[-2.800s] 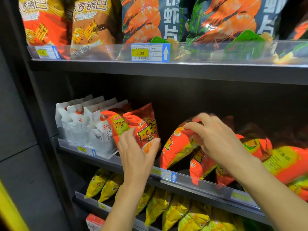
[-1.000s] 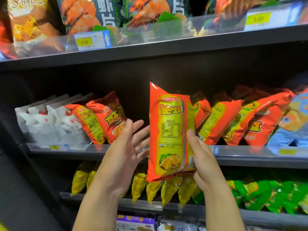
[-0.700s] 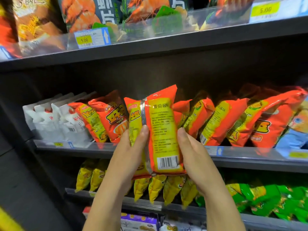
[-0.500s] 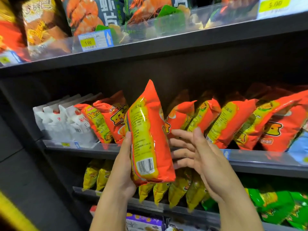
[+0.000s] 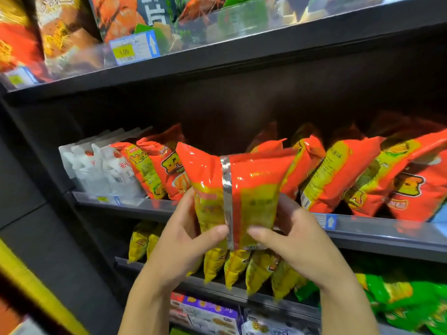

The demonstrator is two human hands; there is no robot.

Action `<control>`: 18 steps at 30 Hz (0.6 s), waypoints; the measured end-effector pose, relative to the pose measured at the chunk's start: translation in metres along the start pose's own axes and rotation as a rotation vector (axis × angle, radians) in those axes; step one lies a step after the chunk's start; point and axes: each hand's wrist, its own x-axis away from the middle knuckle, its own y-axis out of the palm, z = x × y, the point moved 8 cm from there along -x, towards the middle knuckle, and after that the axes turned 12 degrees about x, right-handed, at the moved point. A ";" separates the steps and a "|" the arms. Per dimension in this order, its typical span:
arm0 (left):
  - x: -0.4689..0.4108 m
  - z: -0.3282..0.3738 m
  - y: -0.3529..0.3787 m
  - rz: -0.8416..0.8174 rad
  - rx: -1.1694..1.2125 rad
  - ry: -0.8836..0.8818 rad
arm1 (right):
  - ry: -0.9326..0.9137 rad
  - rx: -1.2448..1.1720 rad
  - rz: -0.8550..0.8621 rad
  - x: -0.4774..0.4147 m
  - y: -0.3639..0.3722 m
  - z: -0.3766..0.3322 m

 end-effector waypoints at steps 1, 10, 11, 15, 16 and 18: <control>0.002 0.001 0.000 -0.028 -0.001 0.015 | -0.014 -0.033 -0.008 0.000 -0.001 0.003; 0.011 -0.004 -0.006 -0.069 0.005 0.004 | -0.084 -0.109 -0.020 0.001 -0.005 0.012; 0.012 -0.004 -0.006 -0.055 0.005 -0.013 | -0.084 -0.094 -0.034 0.000 -0.005 0.013; 0.013 -0.002 -0.010 0.023 -0.004 -0.082 | -0.029 -0.137 -0.044 -0.004 -0.002 0.013; 0.011 -0.004 -0.013 0.043 0.011 -0.104 | -0.009 -0.166 -0.047 -0.005 -0.001 0.013; 0.013 -0.007 -0.015 0.106 0.040 -0.137 | 0.038 -0.231 -0.063 -0.007 0.007 0.017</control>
